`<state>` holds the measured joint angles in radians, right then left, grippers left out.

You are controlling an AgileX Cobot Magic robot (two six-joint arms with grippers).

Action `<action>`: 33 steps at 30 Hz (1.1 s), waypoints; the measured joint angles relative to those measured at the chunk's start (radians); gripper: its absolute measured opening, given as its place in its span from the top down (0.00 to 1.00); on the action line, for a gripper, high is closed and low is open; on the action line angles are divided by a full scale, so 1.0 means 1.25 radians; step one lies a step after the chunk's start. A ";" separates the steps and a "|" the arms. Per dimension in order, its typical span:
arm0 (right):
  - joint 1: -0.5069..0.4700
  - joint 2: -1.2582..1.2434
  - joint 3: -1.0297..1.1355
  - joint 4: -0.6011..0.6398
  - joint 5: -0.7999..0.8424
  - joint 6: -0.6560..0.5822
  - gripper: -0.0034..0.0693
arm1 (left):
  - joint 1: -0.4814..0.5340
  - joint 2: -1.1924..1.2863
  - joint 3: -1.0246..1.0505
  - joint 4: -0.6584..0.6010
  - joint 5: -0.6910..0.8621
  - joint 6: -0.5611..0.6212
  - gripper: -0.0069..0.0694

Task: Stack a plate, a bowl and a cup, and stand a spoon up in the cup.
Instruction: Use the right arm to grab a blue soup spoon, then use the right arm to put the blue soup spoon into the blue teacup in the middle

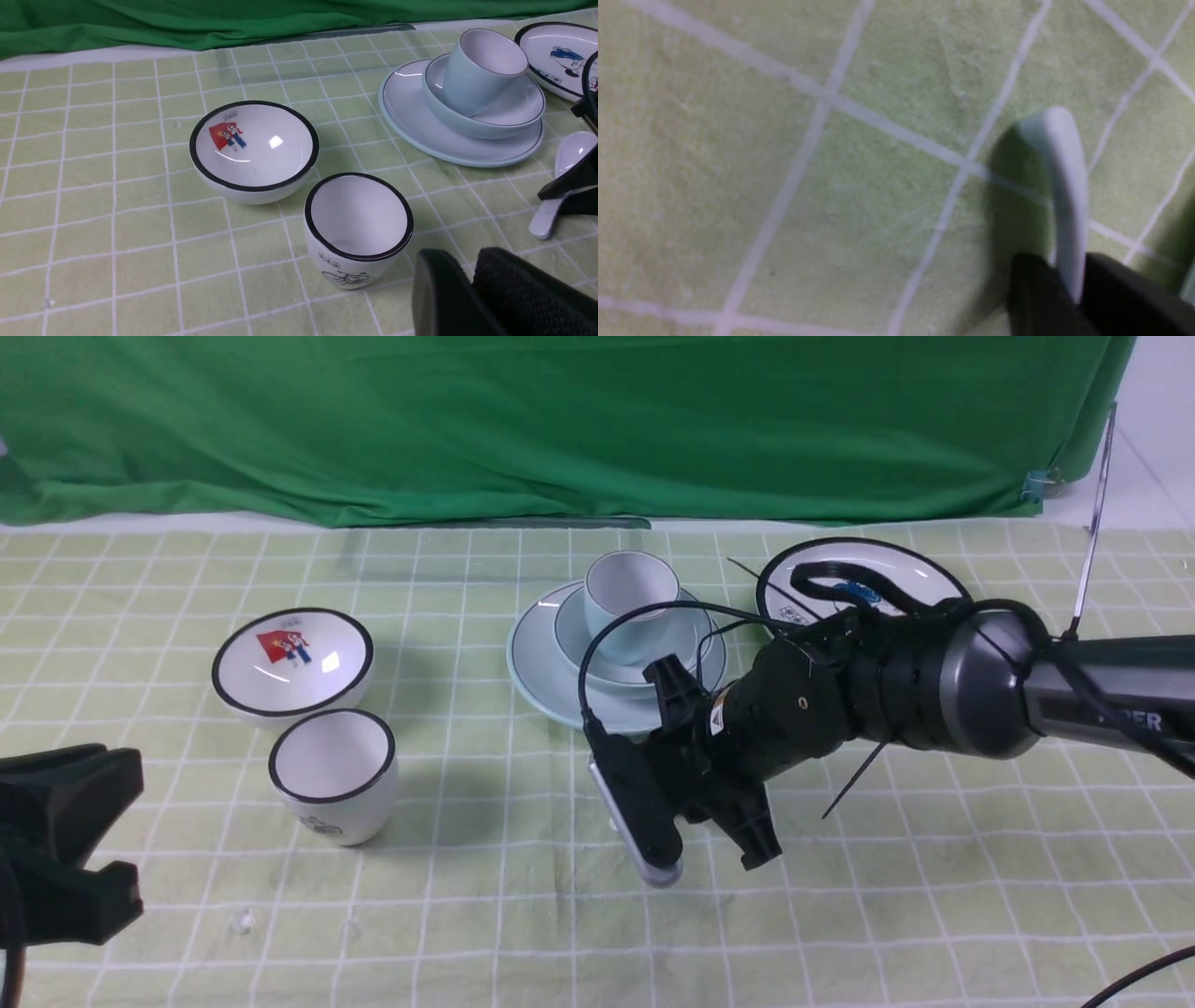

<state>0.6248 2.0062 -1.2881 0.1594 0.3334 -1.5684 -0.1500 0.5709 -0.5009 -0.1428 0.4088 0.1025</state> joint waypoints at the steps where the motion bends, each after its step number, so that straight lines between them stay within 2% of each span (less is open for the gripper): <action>1: 0.001 -0.001 0.000 0.000 0.000 0.027 0.84 | 0.000 0.000 0.000 0.000 0.000 0.000 0.83; 6: 0.007 -0.061 0.007 0.059 -0.027 0.217 0.85 | 0.000 0.000 0.000 0.000 0.000 0.000 0.83; 7: 0.008 -0.094 0.008 0.108 -0.075 0.278 0.85 | 0.000 0.000 0.000 0.000 0.000 0.000 0.83; 9: 0.008 -0.117 0.008 0.172 -0.155 0.338 0.85 | 0.000 0.000 0.000 0.000 -0.003 0.000 0.83; 11: 0.008 -0.133 0.006 0.238 -0.312 0.444 0.85 | 0.000 0.000 0.000 0.000 -0.009 0.000 0.83; 14: 0.008 -0.120 -0.011 0.259 -0.519 0.623 0.85 | 0.000 0.000 0.000 0.000 -0.019 0.000 0.83; 17: 0.008 -0.080 -0.055 0.258 -0.560 0.710 0.85 | 0.000 0.000 0.000 0.000 -0.021 0.000 0.83; 23: 0.008 0.008 -0.133 0.258 -0.557 0.741 0.85 | 0.000 0.000 0.003 -0.003 -0.027 0.000 0.83; 27: 0.008 0.037 -0.145 0.258 -0.545 0.742 0.74 | 0.000 0.000 0.008 -0.005 -0.026 0.000 0.83; 30: 0.007 0.039 -0.145 0.258 -0.544 0.743 0.62 | 0.000 0.000 0.008 -0.005 -0.026 0.000 0.83; 33: 0.005 0.020 -0.145 0.259 -0.528 0.714 0.58 | 0.000 0.000 0.008 -0.005 -0.027 0.000 0.83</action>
<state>0.6308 2.0308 -1.4690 0.4831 -0.3265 -0.6763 -0.1500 0.5709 -0.4912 -0.1491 0.3757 0.1025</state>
